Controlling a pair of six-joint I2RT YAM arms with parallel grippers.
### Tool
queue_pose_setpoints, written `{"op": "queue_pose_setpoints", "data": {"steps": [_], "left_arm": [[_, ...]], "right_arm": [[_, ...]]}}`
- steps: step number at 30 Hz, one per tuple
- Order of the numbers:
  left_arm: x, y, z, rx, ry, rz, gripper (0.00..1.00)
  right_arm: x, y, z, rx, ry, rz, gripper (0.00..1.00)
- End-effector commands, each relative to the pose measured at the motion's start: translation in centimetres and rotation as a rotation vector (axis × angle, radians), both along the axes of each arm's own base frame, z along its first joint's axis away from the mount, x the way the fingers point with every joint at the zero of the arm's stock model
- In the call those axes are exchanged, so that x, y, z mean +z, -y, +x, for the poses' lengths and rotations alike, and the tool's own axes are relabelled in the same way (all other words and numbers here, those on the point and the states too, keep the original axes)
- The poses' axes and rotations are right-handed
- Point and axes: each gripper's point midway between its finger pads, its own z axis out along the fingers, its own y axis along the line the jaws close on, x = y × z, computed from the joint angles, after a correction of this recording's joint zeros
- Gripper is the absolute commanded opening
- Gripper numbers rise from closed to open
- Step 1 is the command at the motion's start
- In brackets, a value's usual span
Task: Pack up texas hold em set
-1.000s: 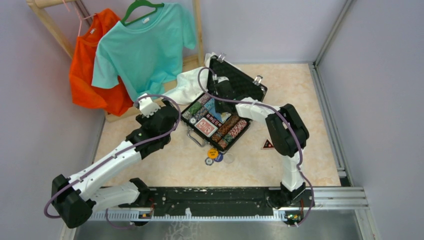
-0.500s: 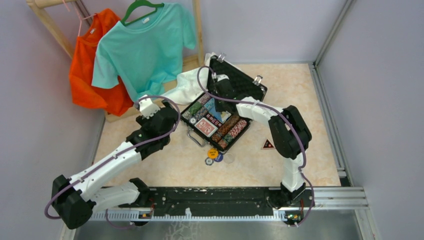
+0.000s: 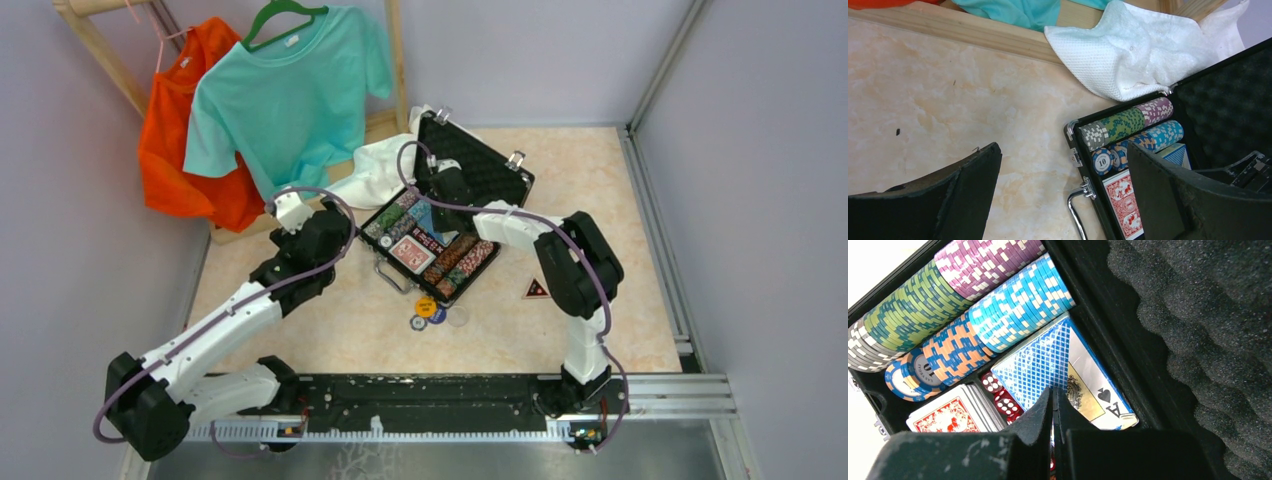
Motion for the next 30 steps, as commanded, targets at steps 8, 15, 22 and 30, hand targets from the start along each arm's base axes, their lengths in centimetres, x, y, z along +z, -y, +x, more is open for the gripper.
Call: {"op": "queue_pose_setpoints", "data": {"steps": [8,15,22,30], "left_arm": [[-0.6,0.9,1.0,-0.077,-0.021,-0.04,1.0],[-0.7,0.1,1.0,-0.071,-0.023,-0.036,1.0],[-0.8,-0.5,0.8,-0.065,-0.03,-0.02,1.0],[-1.3,-0.5,0.8,-0.075,-0.035,-0.031,1.0]], "right_arm": [[7.6,-2.9,1.2,0.05,0.112,0.099,0.0],[9.2,-4.7,2.8,0.081,0.129,0.114,0.0],[3.6,-4.5,2.4,0.067,0.043,0.068,0.0],[0.1,-2.6,1.3,0.032,-0.011,0.02,0.0]]}}
